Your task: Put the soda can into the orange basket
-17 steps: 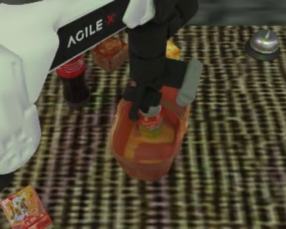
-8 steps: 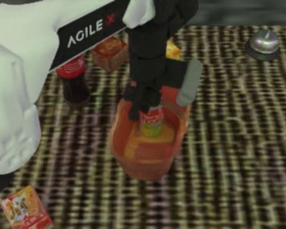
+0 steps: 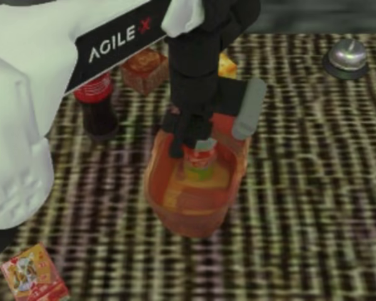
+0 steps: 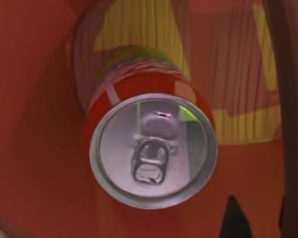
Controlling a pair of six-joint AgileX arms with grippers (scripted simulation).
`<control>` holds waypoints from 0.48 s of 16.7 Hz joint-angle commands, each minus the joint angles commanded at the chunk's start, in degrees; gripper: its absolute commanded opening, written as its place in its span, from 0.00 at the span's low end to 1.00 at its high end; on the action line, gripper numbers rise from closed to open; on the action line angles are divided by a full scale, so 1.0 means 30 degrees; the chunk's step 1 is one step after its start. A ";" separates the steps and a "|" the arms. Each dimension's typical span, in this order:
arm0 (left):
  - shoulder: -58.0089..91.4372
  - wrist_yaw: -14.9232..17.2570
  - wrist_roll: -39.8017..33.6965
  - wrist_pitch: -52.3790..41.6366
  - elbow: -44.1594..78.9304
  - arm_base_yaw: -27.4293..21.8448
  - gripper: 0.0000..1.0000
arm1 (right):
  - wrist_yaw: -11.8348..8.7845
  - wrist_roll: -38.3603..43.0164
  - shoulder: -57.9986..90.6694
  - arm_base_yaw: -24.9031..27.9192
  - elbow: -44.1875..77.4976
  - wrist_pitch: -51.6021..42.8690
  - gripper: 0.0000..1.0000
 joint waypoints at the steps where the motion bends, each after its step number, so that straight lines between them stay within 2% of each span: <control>1: 0.0000 0.0000 0.0000 0.0000 0.0000 0.0000 0.00 | 0.0000 0.0000 0.0000 0.0000 0.0000 0.0000 1.00; 8: -0.0002 0.0021 0.0178 -0.0812 0.0773 0.0274 0.00 | 0.0000 0.0000 0.0000 0.0000 0.0000 0.0000 1.00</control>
